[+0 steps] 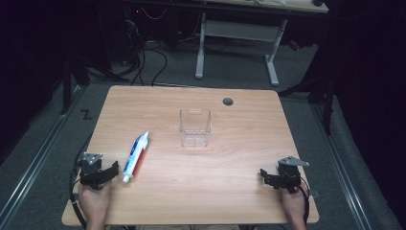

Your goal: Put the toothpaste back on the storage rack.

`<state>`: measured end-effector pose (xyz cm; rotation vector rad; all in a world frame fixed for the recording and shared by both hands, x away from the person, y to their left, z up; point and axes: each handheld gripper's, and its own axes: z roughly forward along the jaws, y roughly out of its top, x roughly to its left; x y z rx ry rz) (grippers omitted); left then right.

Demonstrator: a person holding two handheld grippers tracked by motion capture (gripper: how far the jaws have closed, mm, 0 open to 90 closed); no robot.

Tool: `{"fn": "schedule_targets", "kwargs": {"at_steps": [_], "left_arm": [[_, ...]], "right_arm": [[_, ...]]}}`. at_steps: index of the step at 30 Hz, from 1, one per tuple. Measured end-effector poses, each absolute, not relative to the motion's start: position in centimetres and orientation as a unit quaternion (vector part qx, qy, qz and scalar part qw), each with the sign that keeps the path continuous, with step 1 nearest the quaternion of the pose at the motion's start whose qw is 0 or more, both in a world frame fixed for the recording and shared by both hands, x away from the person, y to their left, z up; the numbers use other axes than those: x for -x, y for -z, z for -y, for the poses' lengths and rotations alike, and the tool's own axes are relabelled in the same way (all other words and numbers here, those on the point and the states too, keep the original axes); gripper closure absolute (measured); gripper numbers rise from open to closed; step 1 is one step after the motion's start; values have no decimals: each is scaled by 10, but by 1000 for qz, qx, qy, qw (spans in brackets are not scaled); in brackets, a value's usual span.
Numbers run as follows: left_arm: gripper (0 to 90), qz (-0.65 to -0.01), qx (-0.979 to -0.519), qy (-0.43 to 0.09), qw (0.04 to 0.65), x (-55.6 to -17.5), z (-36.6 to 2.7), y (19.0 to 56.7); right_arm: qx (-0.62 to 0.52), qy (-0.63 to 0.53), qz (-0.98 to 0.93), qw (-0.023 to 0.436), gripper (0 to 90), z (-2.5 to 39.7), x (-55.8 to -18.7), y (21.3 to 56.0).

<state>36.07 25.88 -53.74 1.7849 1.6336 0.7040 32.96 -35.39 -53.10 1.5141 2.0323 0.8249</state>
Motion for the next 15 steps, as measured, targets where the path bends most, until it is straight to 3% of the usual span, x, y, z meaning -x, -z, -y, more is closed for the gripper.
{"fn": "schedule_targets", "kwargs": {"at_steps": [15], "left_arm": [[255,-619,-673,-264,306,-362,-255,538]], "right_arm": [[-552,-301,-741,236,156,354,-330,531]]}}
